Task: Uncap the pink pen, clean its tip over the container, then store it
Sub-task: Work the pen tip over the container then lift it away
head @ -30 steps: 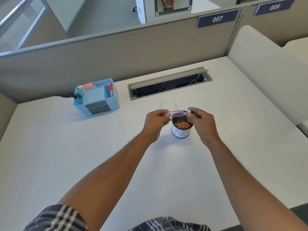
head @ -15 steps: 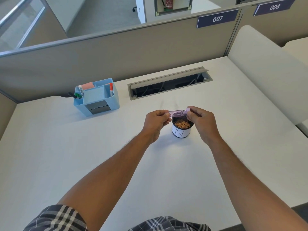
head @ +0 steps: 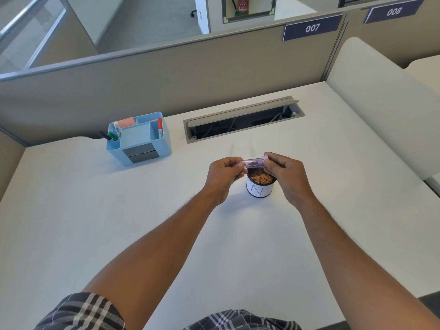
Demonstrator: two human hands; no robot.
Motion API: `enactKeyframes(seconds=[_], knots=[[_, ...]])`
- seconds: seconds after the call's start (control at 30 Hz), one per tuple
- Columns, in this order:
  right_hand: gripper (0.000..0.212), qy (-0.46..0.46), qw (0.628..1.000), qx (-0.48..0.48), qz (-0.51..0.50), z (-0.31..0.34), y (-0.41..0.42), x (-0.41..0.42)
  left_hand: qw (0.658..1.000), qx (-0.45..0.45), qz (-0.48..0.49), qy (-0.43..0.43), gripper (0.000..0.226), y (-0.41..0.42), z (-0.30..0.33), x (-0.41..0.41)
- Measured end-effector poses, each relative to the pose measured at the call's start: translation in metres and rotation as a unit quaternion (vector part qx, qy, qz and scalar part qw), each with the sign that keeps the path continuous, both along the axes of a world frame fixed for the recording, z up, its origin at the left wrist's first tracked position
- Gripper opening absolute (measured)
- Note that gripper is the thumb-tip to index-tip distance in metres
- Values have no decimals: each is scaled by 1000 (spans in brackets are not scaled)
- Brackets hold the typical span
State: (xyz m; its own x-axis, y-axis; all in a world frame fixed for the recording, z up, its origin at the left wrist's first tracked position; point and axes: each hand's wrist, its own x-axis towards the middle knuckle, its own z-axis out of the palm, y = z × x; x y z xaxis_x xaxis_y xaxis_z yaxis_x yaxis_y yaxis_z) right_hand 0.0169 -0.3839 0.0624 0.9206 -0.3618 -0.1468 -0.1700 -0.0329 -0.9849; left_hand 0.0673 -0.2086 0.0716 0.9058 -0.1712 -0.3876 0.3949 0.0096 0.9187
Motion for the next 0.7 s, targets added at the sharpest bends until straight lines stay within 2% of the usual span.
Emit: enactKeyframes(seconds=[0.43, 0.7], knots=[[23, -1, 1000, -19, 20, 2, 0, -2, 998, -49, 26, 22, 17, -1, 4, -2], [28, -5, 999, -39, 23, 5, 2, -1, 999, 13, -5, -41, 21, 2, 4, -2]])
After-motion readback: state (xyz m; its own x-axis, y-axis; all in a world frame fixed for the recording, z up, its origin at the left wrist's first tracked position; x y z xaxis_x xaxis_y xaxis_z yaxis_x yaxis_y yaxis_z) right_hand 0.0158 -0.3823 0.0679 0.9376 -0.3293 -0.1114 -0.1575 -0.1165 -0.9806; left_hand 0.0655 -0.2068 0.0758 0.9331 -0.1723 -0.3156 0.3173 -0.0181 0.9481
